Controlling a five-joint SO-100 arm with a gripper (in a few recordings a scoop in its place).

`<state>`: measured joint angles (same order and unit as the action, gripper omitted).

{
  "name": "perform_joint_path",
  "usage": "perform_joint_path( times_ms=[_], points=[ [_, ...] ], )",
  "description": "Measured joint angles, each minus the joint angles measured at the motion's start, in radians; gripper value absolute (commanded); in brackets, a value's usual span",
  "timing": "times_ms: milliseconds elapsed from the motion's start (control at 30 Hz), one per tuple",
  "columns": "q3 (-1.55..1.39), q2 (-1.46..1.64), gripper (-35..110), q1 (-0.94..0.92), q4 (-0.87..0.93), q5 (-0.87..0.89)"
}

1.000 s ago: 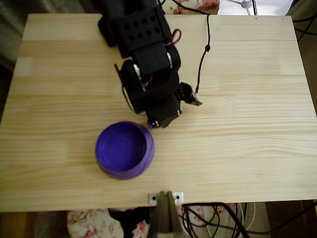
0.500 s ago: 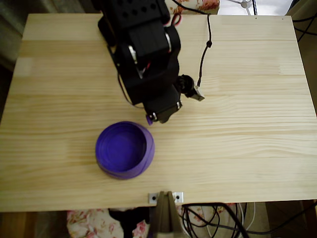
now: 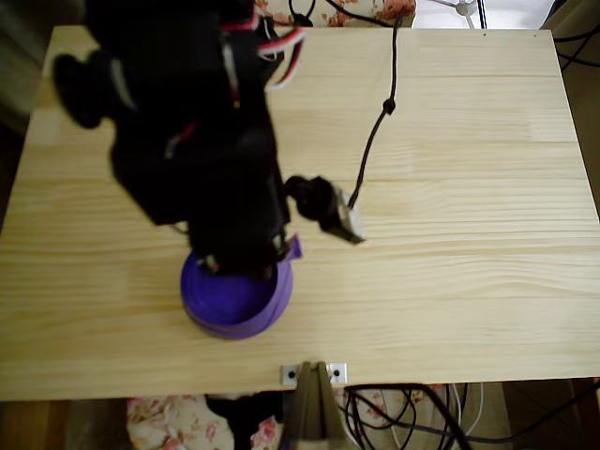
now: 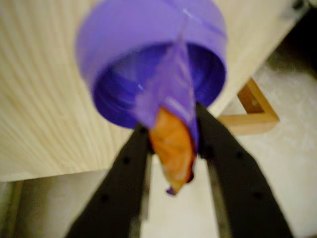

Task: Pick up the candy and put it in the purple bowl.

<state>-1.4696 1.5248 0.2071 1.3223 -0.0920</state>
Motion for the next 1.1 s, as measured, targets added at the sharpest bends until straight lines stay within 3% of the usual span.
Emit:
perform_joint_path(
  times_ms=[533, 1100],
  points=[
    [-0.025, -0.052, 1, -0.114, -0.055, -0.061],
    [-0.152, -0.049, 27, -0.129, -0.103, -0.051]
  ],
)
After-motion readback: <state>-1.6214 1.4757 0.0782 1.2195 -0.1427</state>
